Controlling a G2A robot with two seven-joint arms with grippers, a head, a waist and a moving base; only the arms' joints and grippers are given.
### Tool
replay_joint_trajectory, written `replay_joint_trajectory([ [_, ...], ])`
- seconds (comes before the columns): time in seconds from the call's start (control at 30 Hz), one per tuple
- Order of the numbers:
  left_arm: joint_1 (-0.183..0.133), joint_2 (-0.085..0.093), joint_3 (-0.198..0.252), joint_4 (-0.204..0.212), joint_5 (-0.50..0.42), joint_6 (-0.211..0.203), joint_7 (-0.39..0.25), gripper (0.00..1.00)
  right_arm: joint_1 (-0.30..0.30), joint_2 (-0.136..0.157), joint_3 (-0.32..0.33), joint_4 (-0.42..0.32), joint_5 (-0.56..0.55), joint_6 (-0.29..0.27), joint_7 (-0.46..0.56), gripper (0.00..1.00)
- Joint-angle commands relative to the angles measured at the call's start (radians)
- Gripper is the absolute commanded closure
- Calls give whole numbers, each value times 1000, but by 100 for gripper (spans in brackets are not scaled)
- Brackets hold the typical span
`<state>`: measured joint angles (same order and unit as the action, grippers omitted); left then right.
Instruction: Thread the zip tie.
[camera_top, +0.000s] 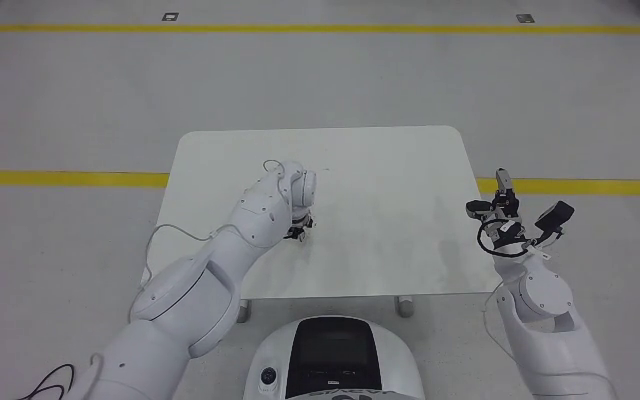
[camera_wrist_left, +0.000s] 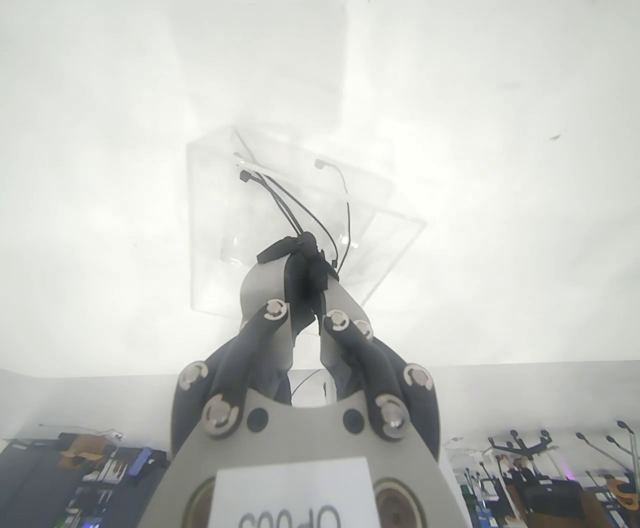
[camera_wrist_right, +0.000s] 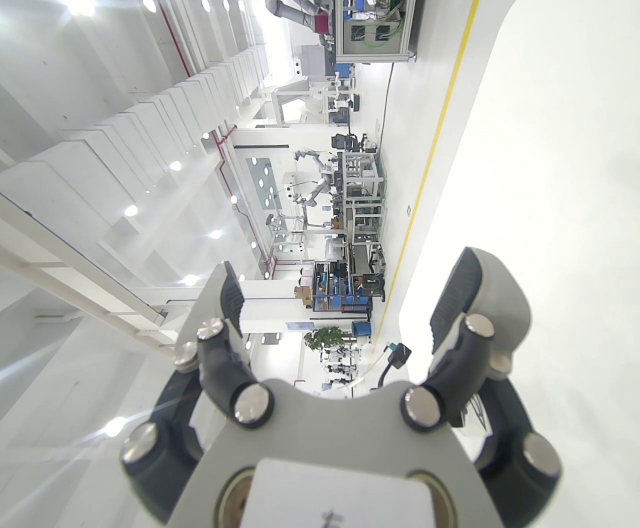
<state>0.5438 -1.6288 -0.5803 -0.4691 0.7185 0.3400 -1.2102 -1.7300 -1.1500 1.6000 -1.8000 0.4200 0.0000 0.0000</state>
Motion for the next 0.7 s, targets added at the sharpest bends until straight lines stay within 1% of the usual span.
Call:
replay_joint_trajectory([
  [0.0, 0, -2, 0, 4, 3, 0, -7, 100, 0, 0, 0, 0, 0, 0, 0, 0],
  [0.1, -2, -3, -6, 19, 7, 0, 6, 99, 0, 0, 0, 0, 0, 0, 0, 0],
  [0.13, -3, -4, -10, 25, 6, 0, 15, 91, 0, 0, 0, 0, 0, 0, 0, 0],
  [0.2, -4, -7, -13, 36, 8, 0, 24, 83, 0, 0, 0, 0, 0, 0, 0, 0],
  [0.23, -4, -9, -15, 40, 8, 0, 25, 75, 0, 0, 0, 0, 0, 0, 0, 0],
  [0.27, -5, -11, -17, 44, 8, 0, 32, 73, 0, 0, 0, 0, 0, 0, 0, 0],
  [0.5, -11, -21, -30, 75, 9, 0, 66, 76, 0, 0, 0, 0, 0, 0, 0, 0],
  [0.57, -13, -23, -32, 79, 9, 0, 70, 76, 0, 0, 0, 0, 0, 0, 0, 0],
  [0.63, -13, -26, -33, 83, 10, 0, 75, 79, 0, 0, 0, 0, 0, 0, 0, 0],
  [0.67, -14, -27, -33, 85, 10, 0, 78, 79, 0, 0, 0, 0, 0, 0, 0, 0],
])
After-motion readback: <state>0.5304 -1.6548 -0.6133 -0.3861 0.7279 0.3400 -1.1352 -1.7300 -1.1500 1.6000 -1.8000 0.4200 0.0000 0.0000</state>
